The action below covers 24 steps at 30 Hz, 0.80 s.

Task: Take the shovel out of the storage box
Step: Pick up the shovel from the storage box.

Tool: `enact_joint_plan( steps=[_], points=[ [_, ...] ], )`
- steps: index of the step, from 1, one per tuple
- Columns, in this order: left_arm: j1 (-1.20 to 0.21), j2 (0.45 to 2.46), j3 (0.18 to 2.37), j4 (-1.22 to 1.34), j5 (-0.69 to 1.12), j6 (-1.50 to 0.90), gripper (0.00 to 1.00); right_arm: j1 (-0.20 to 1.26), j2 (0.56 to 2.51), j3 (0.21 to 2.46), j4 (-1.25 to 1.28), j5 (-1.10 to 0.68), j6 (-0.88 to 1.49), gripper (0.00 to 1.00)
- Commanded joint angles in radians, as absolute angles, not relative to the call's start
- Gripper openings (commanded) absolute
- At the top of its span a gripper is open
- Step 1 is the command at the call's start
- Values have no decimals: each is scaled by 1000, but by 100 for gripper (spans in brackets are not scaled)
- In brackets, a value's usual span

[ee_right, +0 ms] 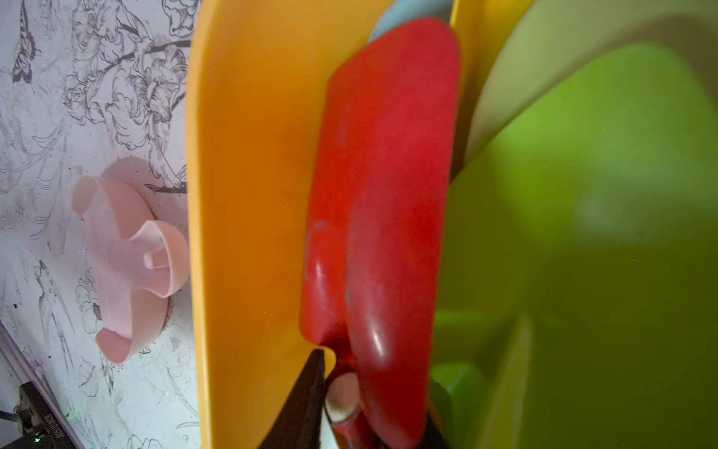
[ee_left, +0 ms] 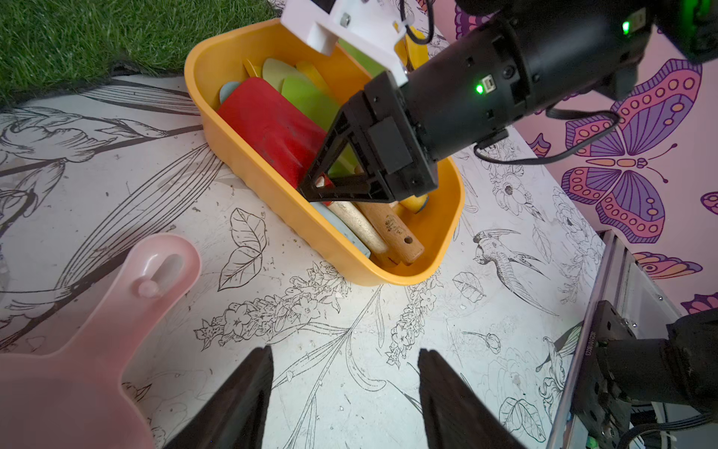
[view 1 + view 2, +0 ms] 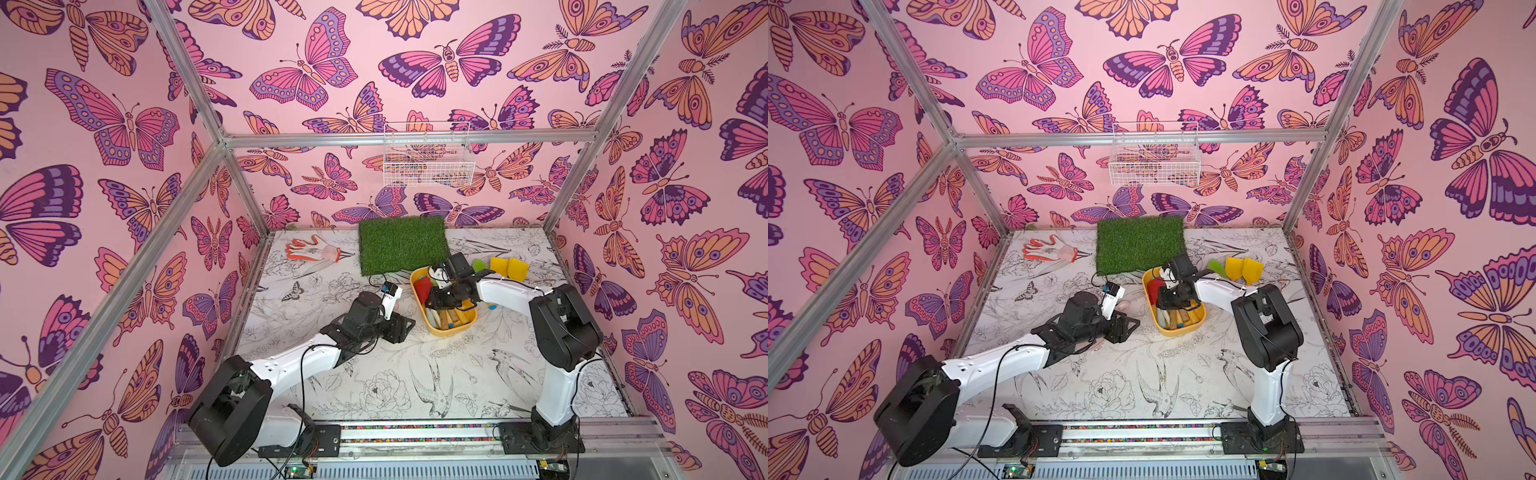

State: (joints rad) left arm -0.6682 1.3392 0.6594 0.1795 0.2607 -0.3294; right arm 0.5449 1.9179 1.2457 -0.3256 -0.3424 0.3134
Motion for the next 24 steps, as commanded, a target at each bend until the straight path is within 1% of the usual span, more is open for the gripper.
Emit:
enact_joint_plan(
  steps=[1, 5, 9, 16, 24],
  points=[
    [-673, 1328, 671, 183, 258, -319, 65, 551, 1900, 1235, -321, -328, 302, 22],
    [-673, 1329, 670, 182, 258, -319, 65, 551, 1865, 1238, -328, -313, 293, 14],
    [-673, 1329, 670, 182, 258, -320, 65, 551, 1814, 1235, -333, -286, 288, 10],
    [-677, 1314, 675, 182, 275, -337, 65, 551, 1706, 1213, -337, -218, 311, 8],
    [-698, 1321, 711, 221, 314, -418, 65, 591, 1532, 1152, -288, -109, 470, 8]
  ],
)
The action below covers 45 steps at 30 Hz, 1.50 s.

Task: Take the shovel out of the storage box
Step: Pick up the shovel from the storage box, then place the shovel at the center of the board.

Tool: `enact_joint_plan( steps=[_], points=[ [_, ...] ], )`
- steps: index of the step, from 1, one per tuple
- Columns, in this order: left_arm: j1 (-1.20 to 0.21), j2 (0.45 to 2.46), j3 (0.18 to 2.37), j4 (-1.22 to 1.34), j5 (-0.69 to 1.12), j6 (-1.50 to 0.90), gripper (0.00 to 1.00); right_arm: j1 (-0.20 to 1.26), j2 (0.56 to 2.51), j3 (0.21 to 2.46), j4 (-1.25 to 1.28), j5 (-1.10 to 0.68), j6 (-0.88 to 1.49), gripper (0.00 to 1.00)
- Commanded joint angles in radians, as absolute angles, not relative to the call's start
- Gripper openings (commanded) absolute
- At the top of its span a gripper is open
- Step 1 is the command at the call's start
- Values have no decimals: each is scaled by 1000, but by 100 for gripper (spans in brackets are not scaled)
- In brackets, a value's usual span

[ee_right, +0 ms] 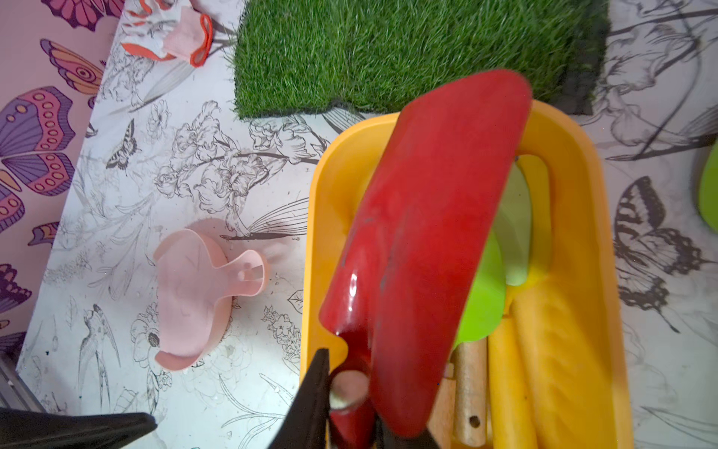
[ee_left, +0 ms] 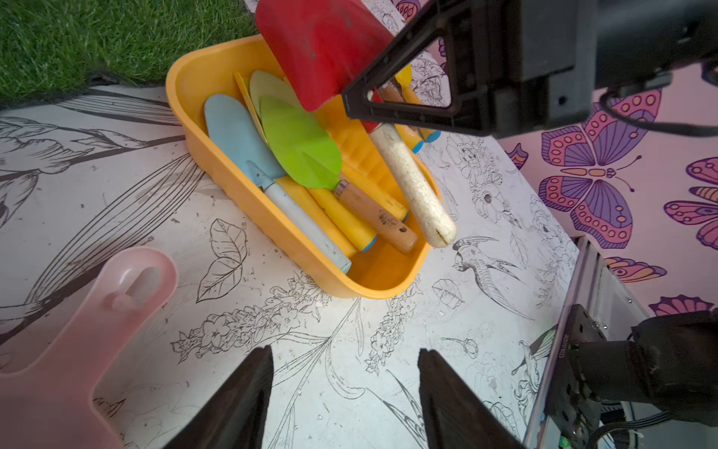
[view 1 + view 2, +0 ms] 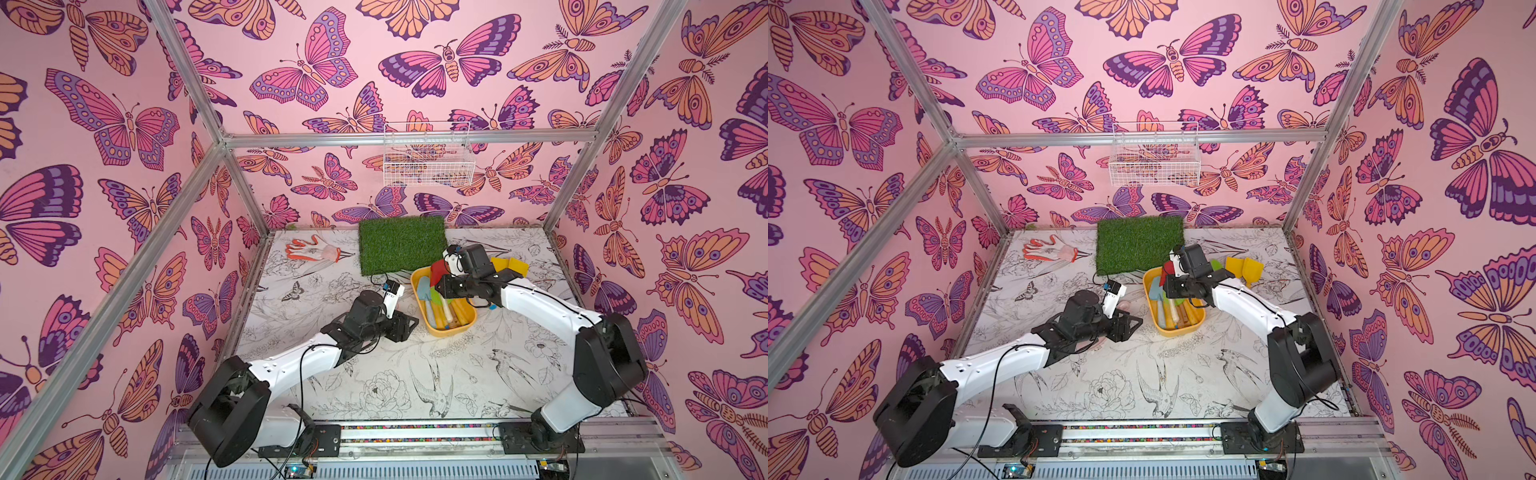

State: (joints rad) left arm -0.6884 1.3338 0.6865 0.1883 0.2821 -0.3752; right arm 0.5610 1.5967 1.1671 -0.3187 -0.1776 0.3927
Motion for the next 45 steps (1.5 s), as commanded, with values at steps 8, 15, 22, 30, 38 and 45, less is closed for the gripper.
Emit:
enact_joint_plan(
  steps=[8, 15, 22, 30, 38, 45],
  points=[
    [-725, 1365, 771, 299, 394, -546, 63, 653, 1444, 1138, -308, 42, 653, 7],
    [-764, 1383, 820, 334, 393, -567, 61, 669, 1413, 1114, -286, 50, 730, 8],
    [-772, 1454, 857, 334, 387, -569, 56, 708, 1367, 1107, -276, 69, 758, 8],
    [-779, 1496, 880, 334, 393, -569, 50, 733, 1352, 1109, -272, 81, 761, 8],
    [-779, 1497, 894, 334, 406, -578, 30, 753, 1358, 1115, -269, 106, 753, 9],
    [-778, 1482, 895, 326, 353, -598, 7, 752, 1339, 1115, -289, 94, 729, 30]
  ],
)
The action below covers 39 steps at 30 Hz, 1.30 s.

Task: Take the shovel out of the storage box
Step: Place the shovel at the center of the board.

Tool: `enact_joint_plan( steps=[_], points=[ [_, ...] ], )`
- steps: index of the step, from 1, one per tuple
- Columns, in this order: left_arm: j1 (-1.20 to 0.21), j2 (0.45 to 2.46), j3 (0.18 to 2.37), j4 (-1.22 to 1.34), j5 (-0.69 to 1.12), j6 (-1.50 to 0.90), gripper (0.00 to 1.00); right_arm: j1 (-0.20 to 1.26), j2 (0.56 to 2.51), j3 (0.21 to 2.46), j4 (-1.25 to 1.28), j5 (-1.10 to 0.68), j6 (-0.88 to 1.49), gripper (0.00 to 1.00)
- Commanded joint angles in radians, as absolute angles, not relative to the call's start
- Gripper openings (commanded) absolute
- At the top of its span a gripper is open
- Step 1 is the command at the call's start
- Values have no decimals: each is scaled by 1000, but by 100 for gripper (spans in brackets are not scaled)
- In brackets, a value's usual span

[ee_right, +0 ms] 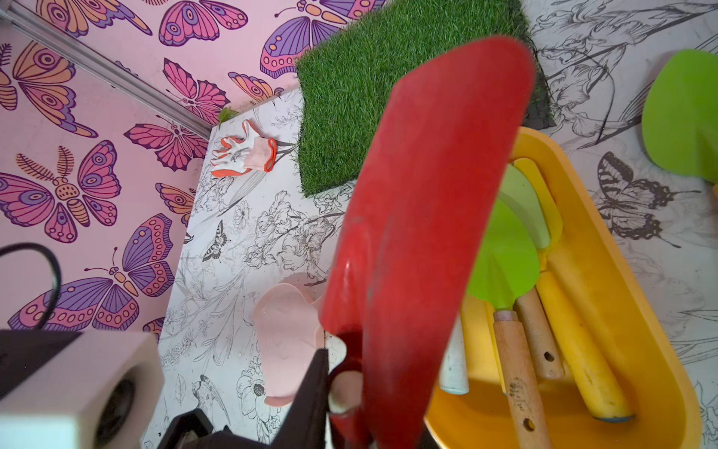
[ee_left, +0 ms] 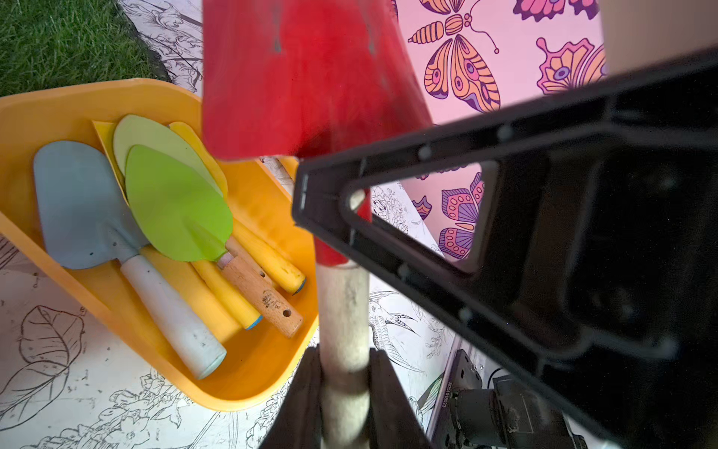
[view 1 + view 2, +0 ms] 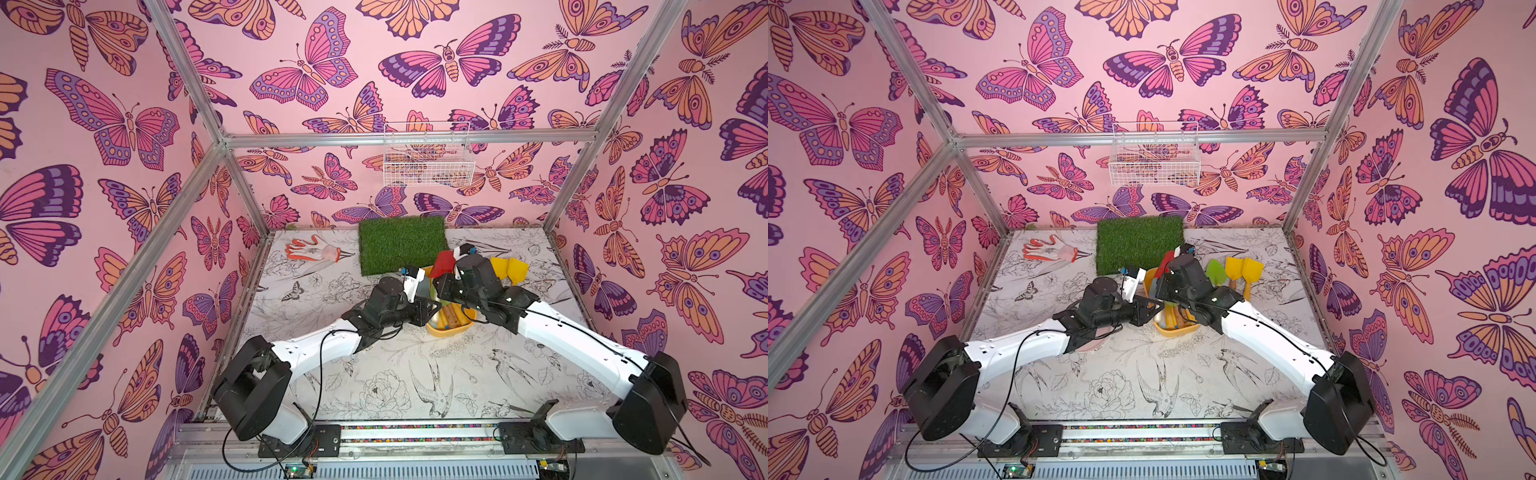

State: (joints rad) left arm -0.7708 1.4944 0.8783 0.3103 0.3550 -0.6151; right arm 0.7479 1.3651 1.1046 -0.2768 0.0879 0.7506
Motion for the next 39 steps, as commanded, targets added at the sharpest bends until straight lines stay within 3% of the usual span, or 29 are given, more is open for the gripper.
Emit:
enact_joint_plan(
  steps=[1, 3, 7, 16, 26, 29, 39],
  points=[
    [-778, 1481, 899, 318, 349, -600, 6, 753, 1333, 1114, -299, 90, 727, 35],
    [-775, 1477, 909, 301, 344, -597, 4, 753, 1313, 1107, -316, 86, 716, 44],
    [-755, 1468, 916, 293, 338, -611, 2, 753, 1265, 1067, -328, 69, 682, 51],
    [-704, 1416, 920, 236, 327, -581, 0, 702, 1156, 948, -264, -92, 542, 49],
    [-613, 1451, 920, 351, 635, -672, 0, 442, 1189, 870, -8, -756, 489, 44],
    [-610, 1495, 931, 433, 748, -710, 0, 416, 1240, 907, -17, -879, 437, 44],
    [-613, 1535, 931, 554, 882, -740, 0, 410, 1299, 917, 106, -987, 460, 44]
  ],
)
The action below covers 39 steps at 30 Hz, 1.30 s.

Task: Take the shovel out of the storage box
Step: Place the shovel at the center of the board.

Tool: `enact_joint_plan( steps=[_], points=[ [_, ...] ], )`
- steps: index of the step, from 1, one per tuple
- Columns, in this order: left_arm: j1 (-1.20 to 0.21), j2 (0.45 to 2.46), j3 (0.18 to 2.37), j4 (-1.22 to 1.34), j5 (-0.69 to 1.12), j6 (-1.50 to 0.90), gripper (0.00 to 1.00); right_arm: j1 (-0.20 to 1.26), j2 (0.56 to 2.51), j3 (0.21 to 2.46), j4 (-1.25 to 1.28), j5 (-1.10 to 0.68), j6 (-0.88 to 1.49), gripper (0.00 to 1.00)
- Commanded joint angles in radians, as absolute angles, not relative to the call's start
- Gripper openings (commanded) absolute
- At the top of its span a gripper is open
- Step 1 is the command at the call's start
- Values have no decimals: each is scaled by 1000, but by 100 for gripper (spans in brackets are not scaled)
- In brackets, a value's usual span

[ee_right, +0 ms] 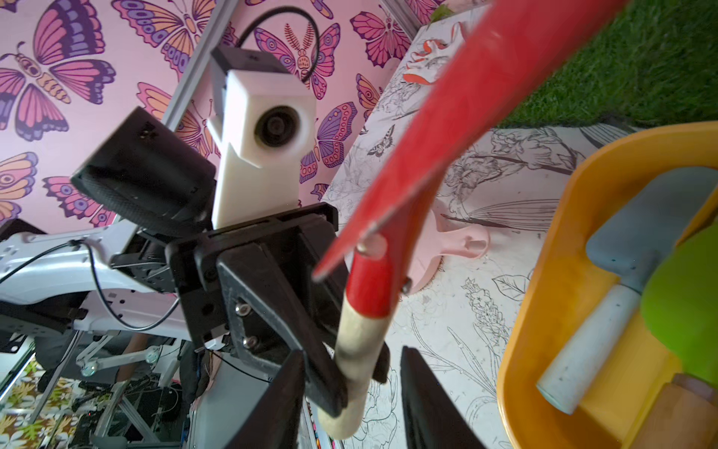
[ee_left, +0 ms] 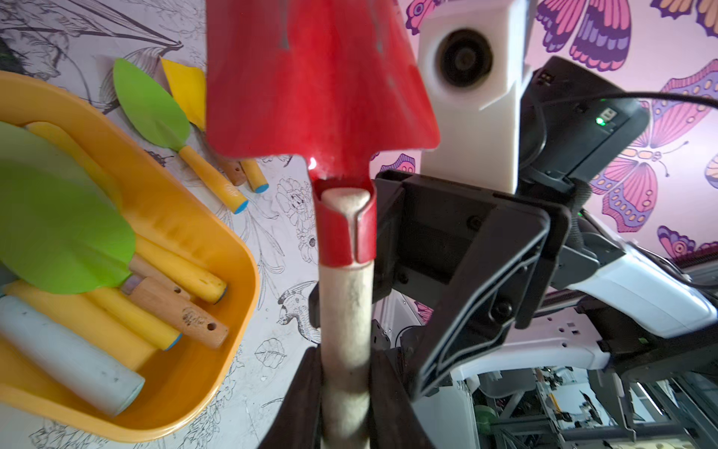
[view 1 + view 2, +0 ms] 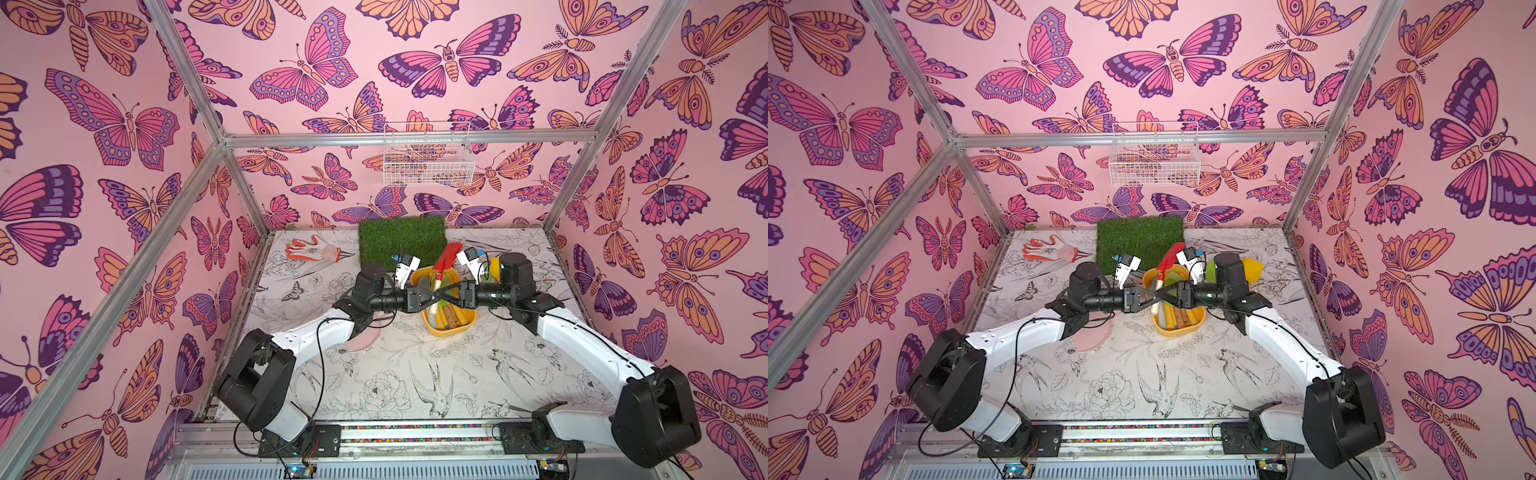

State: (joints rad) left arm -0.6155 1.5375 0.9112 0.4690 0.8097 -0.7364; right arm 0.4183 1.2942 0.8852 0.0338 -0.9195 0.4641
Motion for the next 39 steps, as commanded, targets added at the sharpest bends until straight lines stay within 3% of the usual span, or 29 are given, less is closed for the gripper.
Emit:
enact_joint_plan(
  steps=[1, 28, 39],
  points=[
    [-614, 1533, 931, 556, 885, -742, 0, 411, 1298, 917, 113, -992, 464, 44],
    [-639, 1535, 928, 649, 939, -775, 0, 367, 1292, 839, 421, -999, 710, 26],
    [-639, 1546, 932, 672, 937, -781, 0, 367, 1310, 830, 442, -1019, 758, 33]
  ],
)
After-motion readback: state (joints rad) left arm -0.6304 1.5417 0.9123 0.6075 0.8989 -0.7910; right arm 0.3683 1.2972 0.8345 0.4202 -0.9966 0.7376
